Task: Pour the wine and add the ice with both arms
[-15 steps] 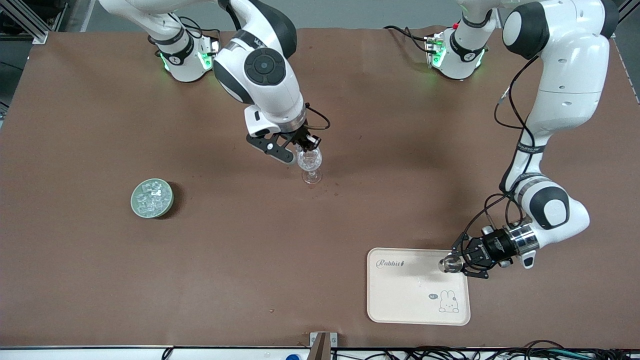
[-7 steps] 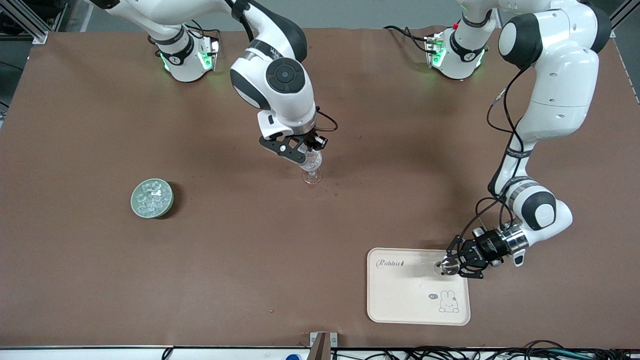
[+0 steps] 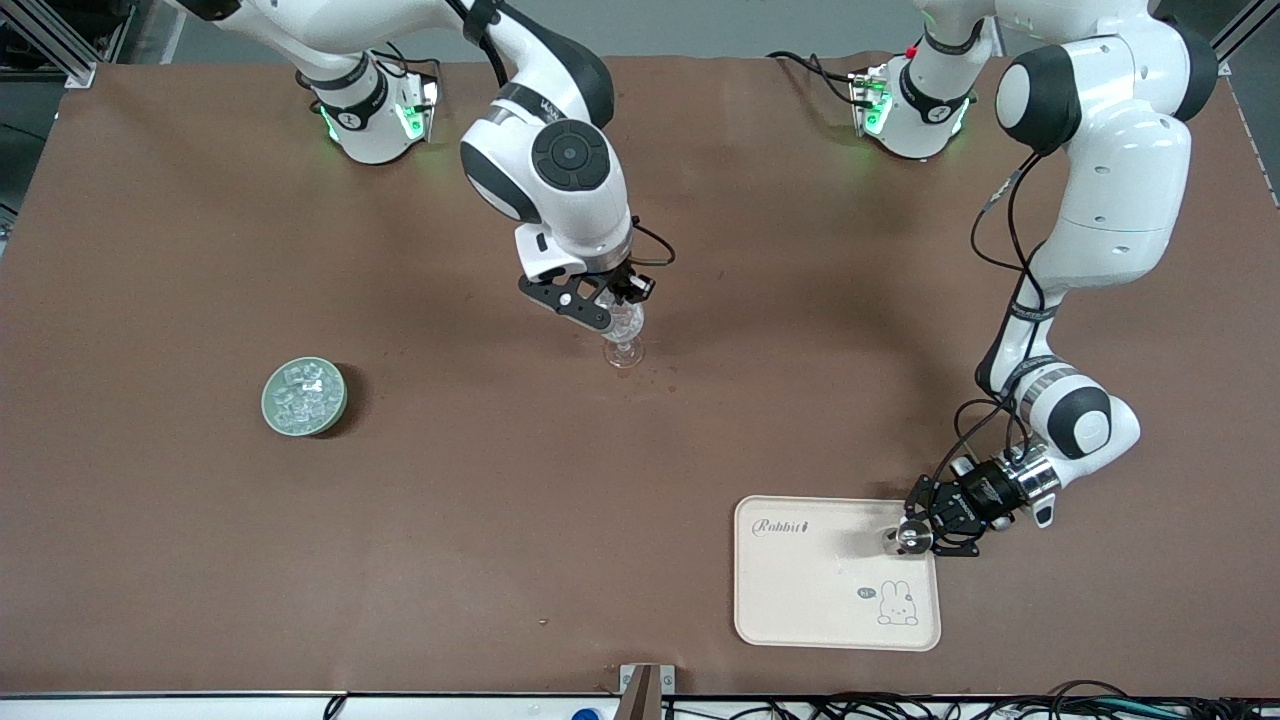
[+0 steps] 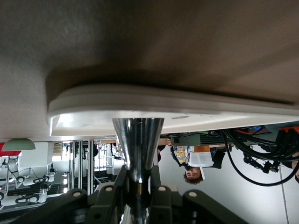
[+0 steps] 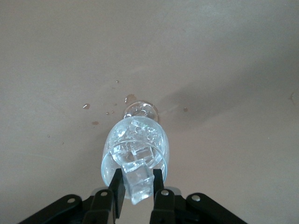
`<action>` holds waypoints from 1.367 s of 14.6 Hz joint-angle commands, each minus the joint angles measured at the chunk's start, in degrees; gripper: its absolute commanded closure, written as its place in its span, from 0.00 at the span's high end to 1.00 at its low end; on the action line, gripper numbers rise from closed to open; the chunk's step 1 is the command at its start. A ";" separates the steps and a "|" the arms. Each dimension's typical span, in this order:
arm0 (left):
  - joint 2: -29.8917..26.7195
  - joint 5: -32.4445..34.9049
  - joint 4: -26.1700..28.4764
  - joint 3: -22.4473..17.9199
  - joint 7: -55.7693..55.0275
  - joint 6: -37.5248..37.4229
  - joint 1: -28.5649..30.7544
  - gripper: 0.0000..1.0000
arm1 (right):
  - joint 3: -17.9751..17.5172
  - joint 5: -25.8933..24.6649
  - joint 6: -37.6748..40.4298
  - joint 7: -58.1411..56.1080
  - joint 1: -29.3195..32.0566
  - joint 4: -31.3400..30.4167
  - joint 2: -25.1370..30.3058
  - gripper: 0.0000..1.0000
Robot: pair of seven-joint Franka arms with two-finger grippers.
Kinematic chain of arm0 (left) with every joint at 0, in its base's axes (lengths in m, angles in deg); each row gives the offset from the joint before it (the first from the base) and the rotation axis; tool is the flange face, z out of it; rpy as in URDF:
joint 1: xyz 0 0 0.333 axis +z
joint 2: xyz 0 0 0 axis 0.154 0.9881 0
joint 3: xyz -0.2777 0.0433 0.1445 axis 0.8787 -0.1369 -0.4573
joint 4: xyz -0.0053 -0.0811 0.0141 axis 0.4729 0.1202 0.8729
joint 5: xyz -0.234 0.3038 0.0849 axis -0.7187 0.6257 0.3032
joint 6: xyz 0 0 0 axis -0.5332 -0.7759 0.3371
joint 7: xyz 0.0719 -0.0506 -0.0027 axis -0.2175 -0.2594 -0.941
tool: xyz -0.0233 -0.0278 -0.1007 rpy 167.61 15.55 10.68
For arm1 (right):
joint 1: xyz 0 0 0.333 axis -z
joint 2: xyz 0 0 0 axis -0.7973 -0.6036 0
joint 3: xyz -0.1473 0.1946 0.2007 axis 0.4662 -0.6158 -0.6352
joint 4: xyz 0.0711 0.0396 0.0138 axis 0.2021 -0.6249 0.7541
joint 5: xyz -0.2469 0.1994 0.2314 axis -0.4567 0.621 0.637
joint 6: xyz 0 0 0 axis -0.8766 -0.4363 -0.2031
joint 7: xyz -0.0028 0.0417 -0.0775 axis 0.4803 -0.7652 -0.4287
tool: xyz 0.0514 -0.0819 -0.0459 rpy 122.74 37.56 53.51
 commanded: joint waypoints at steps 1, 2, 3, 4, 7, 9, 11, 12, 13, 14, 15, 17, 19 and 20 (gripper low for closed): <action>1.36 -1.77 -1.26 -0.30 2.10 -0.59 -0.24 0.21 | -0.67 -1.65 -0.15 1.44 0.33 0.88 -0.94 0.07; 1.19 -2.90 -1.09 -0.30 2.55 -0.94 0.02 0.99 | -0.76 -1.65 -0.15 1.44 0.33 0.89 -0.94 0.07; 0.75 -3.17 -1.09 -0.30 2.99 -1.55 0.11 1.00 | -0.67 -1.65 -0.15 1.35 0.42 0.89 -0.94 0.07; 0.40 -3.00 -1.00 -0.39 3.08 -1.99 0.63 1.00 | -0.67 -1.65 -0.23 1.35 0.42 1.06 -1.03 0.08; -1.18 -2.56 1.10 -4.32 3.16 -8.64 0.99 1.00 | -0.76 -1.56 -0.15 1.17 0.42 2.46 -2.08 0.18; -1.89 -2.30 2.42 -8.02 3.52 -15.67 0.81 1.00 | -0.67 -1.47 -0.06 1.08 0.42 2.99 -2.43 0.22; -3.29 3.37 3.04 -11.01 4.74 -19.03 0.81 1.00 | -0.67 -1.47 -0.06 1.00 0.51 2.99 -2.52 0.27; -3.91 7.77 2.69 -11.28 5.01 -19.92 0.99 1.00 | -0.76 -1.38 -0.06 1.00 0.51 2.99 -2.52 0.29; -5.04 12.25 2.43 -12.51 5.10 -20.27 0.99 1.00 | -0.67 -1.38 -0.06 1.08 0.51 2.99 -2.52 0.30; -6.27 16.12 2.34 -13.56 5.19 -20.28 0.90 1.00 | -0.67 -1.38 -0.06 1.08 0.51 2.99 -2.52 0.31; -7.42 20.51 1.56 -13.92 5.62 -20.36 0.99 1.00 | -0.76 -1.30 0.03 1.00 0.68 2.99 -2.52 0.31; -8.57 32.36 -3.61 -13.92 5.63 -20.45 1.08 1.00 | -0.76 -1.21 0.38 0.82 0.77 2.99 -2.43 0.32; -9.53 43.00 -9.15 -13.92 5.63 -20.37 0.99 1.00 | -0.76 -1.21 0.56 0.82 0.86 2.99 -2.35 0.33; -9.71 47.06 -11.87 -13.84 5.71 -20.10 0.99 1.00 | -0.76 -1.21 0.64 0.73 0.86 2.99 -2.26 0.33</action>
